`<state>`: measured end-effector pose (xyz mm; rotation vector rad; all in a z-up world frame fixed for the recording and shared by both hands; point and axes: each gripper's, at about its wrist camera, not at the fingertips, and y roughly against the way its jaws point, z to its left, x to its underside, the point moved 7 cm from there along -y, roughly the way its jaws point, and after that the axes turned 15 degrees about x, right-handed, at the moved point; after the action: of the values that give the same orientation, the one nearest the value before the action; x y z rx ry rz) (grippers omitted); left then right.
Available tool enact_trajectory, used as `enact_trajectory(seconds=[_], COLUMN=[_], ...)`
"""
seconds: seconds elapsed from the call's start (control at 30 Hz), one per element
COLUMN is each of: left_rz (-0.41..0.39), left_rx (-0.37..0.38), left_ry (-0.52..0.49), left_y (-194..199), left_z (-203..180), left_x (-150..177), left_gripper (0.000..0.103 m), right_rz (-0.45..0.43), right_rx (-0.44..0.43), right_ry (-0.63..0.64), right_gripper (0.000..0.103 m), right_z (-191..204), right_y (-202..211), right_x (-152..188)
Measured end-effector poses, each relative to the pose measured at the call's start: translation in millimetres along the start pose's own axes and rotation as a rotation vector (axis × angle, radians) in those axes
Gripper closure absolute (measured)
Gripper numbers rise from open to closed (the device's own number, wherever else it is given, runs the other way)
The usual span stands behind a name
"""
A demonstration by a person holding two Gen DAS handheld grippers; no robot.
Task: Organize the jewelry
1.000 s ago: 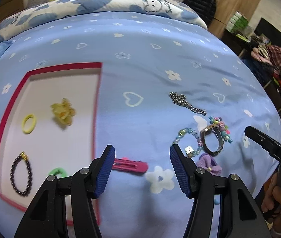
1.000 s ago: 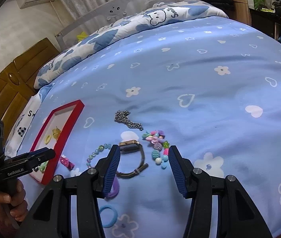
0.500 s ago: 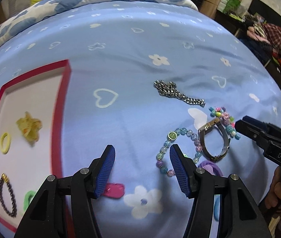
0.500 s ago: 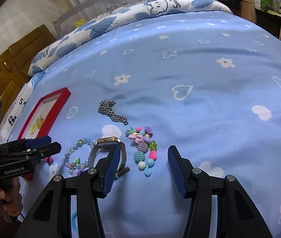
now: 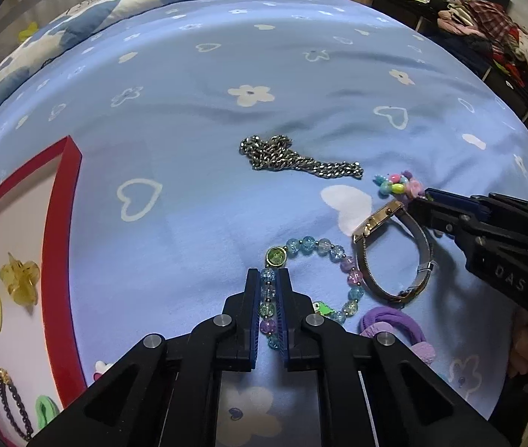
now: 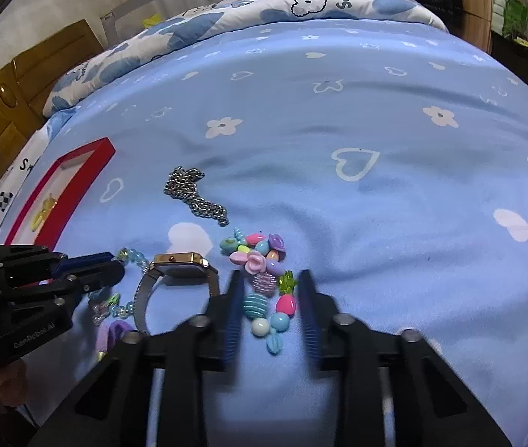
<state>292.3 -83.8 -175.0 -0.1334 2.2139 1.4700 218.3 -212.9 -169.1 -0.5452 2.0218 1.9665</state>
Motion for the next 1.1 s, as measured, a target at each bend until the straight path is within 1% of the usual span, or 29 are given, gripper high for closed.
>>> enact_trajectory(seconds=[0.13,0.2,0.37,0.57,0.87,1.1], left_rz=[-0.041,-0.061,-0.114,-0.186,-0.280,-0.330], left_rx=[0.044,0.054,0.074,0.081,0.073,0.052], left_ry=[0.026,0.033,0.054,0.064,0.109,0.163], left_y=[13,23,55,97,159,194], left_z=[-1,1,2,0,18,43], left_x=[1,2,4,10,34,56], left_gripper=[0.096,0.096,0.097,0.097,0.097,0.097], right_rz=[-0.008,-0.021,-0.063,-0.111,-0.154,-0.158], right_rx=[-0.014,-0.020,-0.048,-0.089,-0.165,-0.231], right_ry=[-0.028,-0.040,-0.062,-0.074,-0.045,0.013], right_gripper=[0.086,0.086,0.086,0.086,0.086,0.086], right_z=[-3,-4,-2,8,44,89], right_y=[5,12,35,61,89,99], right_x=[-2,-3,-9,-20,-29,-29])
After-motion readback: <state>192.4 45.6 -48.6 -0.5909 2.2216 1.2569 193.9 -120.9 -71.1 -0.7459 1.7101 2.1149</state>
